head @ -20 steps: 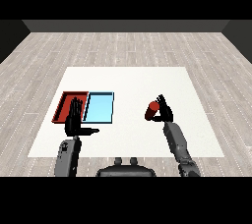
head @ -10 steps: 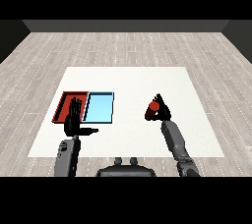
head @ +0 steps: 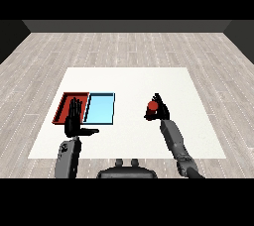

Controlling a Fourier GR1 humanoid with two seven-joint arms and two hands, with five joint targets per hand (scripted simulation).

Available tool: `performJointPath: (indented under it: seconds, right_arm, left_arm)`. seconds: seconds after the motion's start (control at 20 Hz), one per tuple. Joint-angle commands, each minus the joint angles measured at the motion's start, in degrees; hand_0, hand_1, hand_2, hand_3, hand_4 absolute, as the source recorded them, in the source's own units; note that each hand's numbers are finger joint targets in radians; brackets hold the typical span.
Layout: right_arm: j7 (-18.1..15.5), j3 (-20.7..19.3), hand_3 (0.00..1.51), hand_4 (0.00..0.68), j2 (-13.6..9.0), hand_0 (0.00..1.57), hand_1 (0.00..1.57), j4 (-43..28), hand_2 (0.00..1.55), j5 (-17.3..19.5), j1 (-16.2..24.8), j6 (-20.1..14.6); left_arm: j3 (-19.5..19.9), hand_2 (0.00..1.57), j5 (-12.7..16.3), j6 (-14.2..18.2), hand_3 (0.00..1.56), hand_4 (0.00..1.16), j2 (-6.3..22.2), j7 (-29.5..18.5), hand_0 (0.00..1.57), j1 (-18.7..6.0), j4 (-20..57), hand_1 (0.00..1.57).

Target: Pick the red can and put it in the red box

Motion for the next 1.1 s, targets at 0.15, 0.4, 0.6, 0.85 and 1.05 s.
performJointPath:
  seconds: [0.15, 0.4, 0.6, 0.85, 1.05]
  right_arm:
    - [-2.1, 0.2, 0.0, 0.0, -0.7, 0.0, 0.0, 3.0, 0.0, 1.0, 0.5, 0.7]
    - [0.3, -0.5, 0.0, 0.0, -0.2, 0.0, 0.0, 5.5, 0.0, 0.5, -3.0, -0.9]
    - [-0.5, 0.5, 1.37, 0.293, 0.4, 1.4, 1.4, 7.1, 1.41, 3.8, -4.2, -8.1]
    - [-1.2, -0.6, 1.43, 0.573, -0.1, 1.53, 1.53, 14.6, 1.48, 5.8, -10.3, -13.3]
    - [0.7, 1.9, 1.42, 0.575, 1.0, 1.54, 1.54, 9.8, 1.47, 7.2, -7.7, -13.8]
  left_arm:
    - [-1.6, 0.0, 0.2, -1.4, 0.0, 0.0, -0.5, 0.0, 0.0, 3.5, -2.4, 0.0]
    - [-0.1, 0.0, -0.1, -1.6, 0.0, 0.0, 0.2, -3.2, 0.0, 1.6, 0.0, 0.0]
    - [0.5, 0.0, 0.5, -2.3, 0.0, 0.0, 0.2, -4.4, 0.0, -0.2, 3.8, 0.0]
    - [3.3, 0.0, 2.5, -3.1, 0.0, 0.0, 2.7, -2.3, 0.0, -2.0, 3.8, 0.0]
    - [-2.3, 0.0, -0.9, 0.4, 0.0, 0.0, -2.1, -1.5, 0.0, 2.6, -2.1, 0.0]
